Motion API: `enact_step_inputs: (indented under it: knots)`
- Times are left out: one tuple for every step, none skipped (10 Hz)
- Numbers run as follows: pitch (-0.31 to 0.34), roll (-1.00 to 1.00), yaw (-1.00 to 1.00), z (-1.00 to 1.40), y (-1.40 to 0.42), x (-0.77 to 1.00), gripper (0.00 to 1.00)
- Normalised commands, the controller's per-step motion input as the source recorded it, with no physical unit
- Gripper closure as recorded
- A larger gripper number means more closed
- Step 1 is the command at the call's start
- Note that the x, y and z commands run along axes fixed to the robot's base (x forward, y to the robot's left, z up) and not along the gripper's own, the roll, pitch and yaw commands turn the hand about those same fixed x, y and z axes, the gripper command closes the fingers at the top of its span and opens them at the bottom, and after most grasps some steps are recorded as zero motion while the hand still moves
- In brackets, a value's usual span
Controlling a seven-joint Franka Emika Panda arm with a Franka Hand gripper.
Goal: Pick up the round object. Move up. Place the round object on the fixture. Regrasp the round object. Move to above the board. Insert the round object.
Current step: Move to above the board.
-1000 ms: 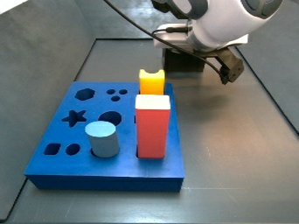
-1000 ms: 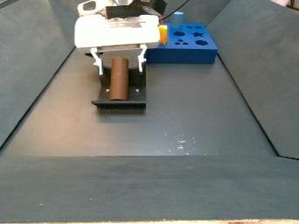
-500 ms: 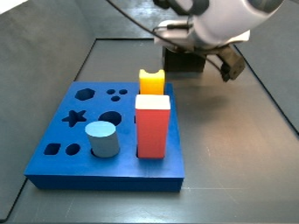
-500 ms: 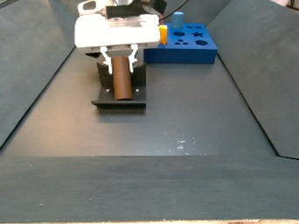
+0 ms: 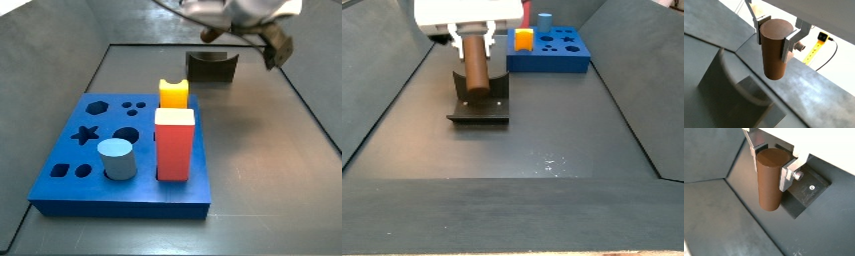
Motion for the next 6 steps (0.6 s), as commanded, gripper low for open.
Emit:
enact_step_inputs:
  knots:
    - [0.053, -0.03, 0.12, 1.0, 0.0, 0.06, 1.0]
    - [0.047, -0.03, 0.09, 1.0, 0.0, 0.06, 1.0]
    - [0.055, -0.02, 0.08, 1.0, 0.0, 0.06, 1.0]
    - [0.068, -0.02, 0.07, 1.0, 0.0, 0.06, 1.0]
    - [0.084, -0.04, 0.06, 1.0, -0.01, 0.06, 1.0]
    - [0.114, -0.05, 0.05, 1.0, -0.01, 0.05, 1.0]
